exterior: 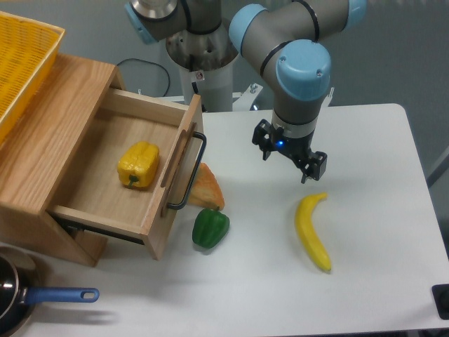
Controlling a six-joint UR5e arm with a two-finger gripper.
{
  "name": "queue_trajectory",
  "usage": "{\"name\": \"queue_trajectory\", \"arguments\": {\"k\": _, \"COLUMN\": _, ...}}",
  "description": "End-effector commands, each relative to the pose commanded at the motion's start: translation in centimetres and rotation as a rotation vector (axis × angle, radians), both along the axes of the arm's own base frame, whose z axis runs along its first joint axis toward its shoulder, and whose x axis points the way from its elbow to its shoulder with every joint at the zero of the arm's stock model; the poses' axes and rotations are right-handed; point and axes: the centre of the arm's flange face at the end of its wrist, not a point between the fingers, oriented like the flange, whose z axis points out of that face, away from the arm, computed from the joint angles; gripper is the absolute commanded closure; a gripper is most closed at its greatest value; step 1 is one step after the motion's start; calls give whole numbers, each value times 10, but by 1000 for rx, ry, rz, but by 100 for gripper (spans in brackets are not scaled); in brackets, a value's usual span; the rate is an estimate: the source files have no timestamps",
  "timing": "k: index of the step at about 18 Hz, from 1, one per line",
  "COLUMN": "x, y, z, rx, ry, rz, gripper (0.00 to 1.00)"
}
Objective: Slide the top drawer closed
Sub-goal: 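Move the open gripper toward the front of the open wooden drawer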
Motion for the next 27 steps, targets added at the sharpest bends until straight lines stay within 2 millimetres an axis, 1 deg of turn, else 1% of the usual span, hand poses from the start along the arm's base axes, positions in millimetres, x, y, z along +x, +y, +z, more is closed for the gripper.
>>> {"name": "queue_trajectory", "arguments": {"k": 4, "x": 3, "y": 2, "z": 3, "rx": 12, "ry": 0, "rz": -3, "gripper": 0}}
{"name": "queue_trajectory", "arguments": {"k": 5, "x": 5, "y": 4, "z": 1, "rx": 13, "ry": -6, "rz": -2, "gripper": 0}}
{"name": "queue_trajectory", "arguments": {"k": 7, "x": 13, "y": 2, "z": -13, "rx": -2, "ry": -30, "rz": 1, "gripper": 0}}
{"name": "queue_trajectory", "arguments": {"k": 9, "x": 21, "y": 3, "z": -14, "rx": -13, "ry": -27, "rz": 49, "gripper": 0}}
{"name": "queue_trajectory", "arguments": {"k": 11, "x": 27, "y": 2, "z": -14, "rx": -4, "ry": -39, "rz": 150, "gripper": 0}}
{"name": "queue_trajectory", "arguments": {"k": 13, "x": 29, "y": 3, "z": -12, "rx": -2, "ry": -39, "rz": 197, "gripper": 0}}
{"name": "queue_trajectory", "arguments": {"k": 15, "x": 28, "y": 3, "z": -13, "rx": -2, "ry": -39, "rz": 201, "gripper": 0}}
{"name": "queue_trajectory", "arguments": {"k": 18, "x": 26, "y": 4, "z": -9, "rx": 10, "ry": -36, "rz": 202, "gripper": 0}}
{"name": "queue_trajectory", "arguments": {"k": 19, "x": 25, "y": 4, "z": -7, "rx": 16, "ry": -38, "rz": 205, "gripper": 6}}
{"name": "queue_trajectory", "arguments": {"k": 22, "x": 23, "y": 3, "z": -3, "rx": 42, "ry": -48, "rz": 213, "gripper": 48}}
{"name": "queue_trajectory", "arguments": {"k": 23, "x": 24, "y": 4, "z": -2, "rx": 42, "ry": -48, "rz": 213, "gripper": 60}}
{"name": "queue_trajectory", "arguments": {"k": 24, "x": 26, "y": 5, "z": -2, "rx": 44, "ry": -48, "rz": 215, "gripper": 68}}
{"name": "queue_trajectory", "arguments": {"k": 25, "x": 28, "y": 7, "z": -2, "rx": 48, "ry": -53, "rz": 219, "gripper": 79}}
{"name": "queue_trajectory", "arguments": {"k": 27, "x": 32, "y": 9, "z": 4, "rx": 66, "ry": -59, "rz": 235, "gripper": 95}}
